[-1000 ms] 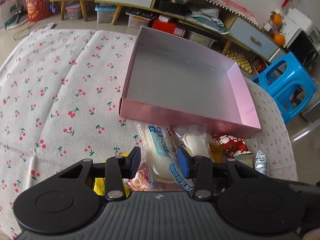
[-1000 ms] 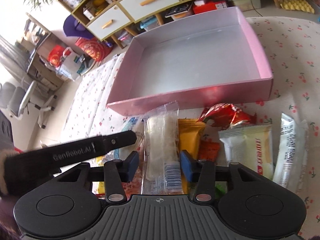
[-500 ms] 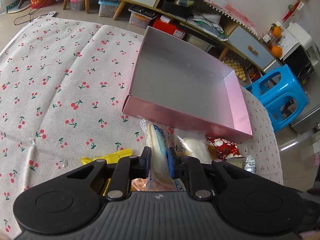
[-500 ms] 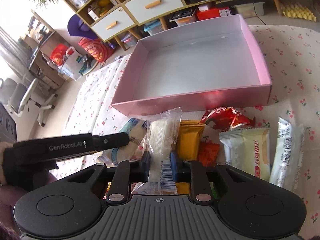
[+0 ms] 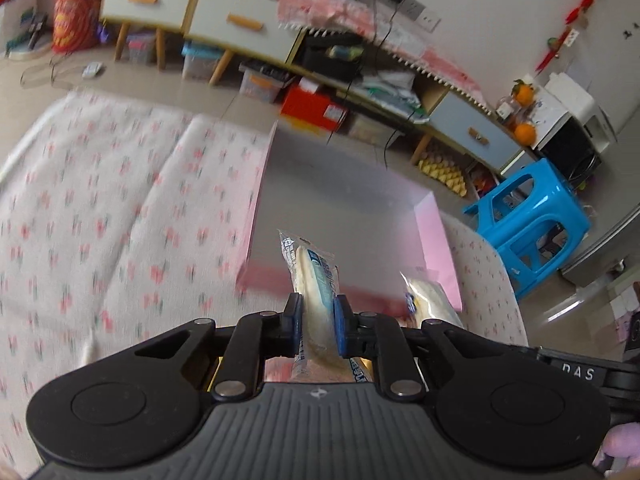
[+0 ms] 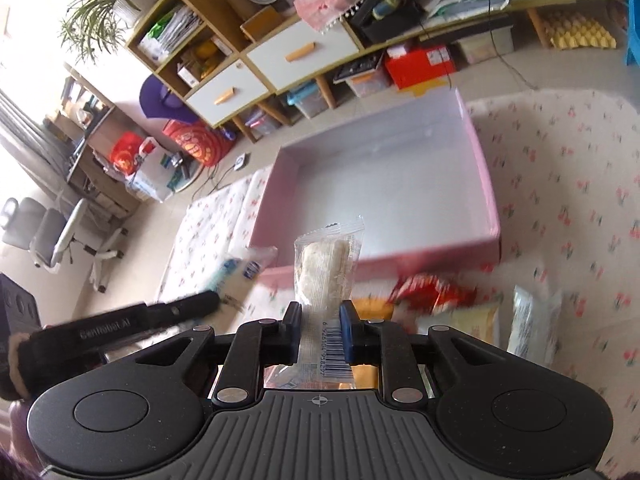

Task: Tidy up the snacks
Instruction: 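Carry both bread packs into the pink box and open both tools, then move both tools back over the snack pile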

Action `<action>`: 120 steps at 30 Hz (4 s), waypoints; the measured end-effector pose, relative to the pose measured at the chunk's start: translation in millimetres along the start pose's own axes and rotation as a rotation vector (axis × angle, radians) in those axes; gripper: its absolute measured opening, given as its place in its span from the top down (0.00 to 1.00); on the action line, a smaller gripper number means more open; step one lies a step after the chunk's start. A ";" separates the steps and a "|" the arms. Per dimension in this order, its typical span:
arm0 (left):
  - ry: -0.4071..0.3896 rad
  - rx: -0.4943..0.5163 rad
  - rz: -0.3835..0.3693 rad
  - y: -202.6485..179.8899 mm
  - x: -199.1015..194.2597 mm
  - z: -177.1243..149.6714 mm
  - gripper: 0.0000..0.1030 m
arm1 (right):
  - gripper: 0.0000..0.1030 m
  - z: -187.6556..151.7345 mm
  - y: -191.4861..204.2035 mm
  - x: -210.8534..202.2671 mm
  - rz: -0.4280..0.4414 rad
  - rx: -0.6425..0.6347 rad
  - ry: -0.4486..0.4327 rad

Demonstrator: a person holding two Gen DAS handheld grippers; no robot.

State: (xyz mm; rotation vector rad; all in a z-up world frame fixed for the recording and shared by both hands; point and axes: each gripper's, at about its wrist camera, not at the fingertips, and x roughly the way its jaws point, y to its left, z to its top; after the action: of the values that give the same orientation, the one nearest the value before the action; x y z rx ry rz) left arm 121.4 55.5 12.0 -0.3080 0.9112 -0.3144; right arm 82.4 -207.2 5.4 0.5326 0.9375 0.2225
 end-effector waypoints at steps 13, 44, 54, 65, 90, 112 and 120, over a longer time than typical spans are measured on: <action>-0.041 0.180 0.040 -16.0 82.4 48.9 0.86 | 0.81 84.8 -30.5 74.3 -0.045 0.068 -0.022; -0.023 0.308 0.073 -12.6 117.6 55.6 0.61 | 0.50 115.6 -27.8 139.1 -0.068 0.014 0.008; -0.035 0.304 0.074 -27.6 75.1 41.8 0.23 | 0.31 101.1 -6.8 72.7 -0.097 -0.048 -0.044; -0.028 0.279 0.125 -37.8 24.3 4.1 0.01 | 0.17 49.2 12.0 8.3 -0.143 -0.084 -0.070; -0.022 0.318 0.224 -16.9 -8.0 -67.3 0.00 | 0.08 -60.1 24.0 -18.6 -0.282 -0.292 -0.060; -0.005 0.312 0.085 16.6 -13.6 -103.4 0.01 | 0.08 -102.0 -16.3 -13.4 -0.287 -0.398 -0.048; 0.092 0.301 0.042 12.1 -11.7 -105.8 0.18 | 0.08 -104.7 -4.8 -9.5 -0.228 -0.389 -0.016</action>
State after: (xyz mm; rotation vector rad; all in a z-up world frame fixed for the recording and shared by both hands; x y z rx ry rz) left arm 30.8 57.7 -45.2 0.0034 0.9442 -0.4240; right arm -8.5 -179.9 -40.2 0.0677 0.9033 0.1880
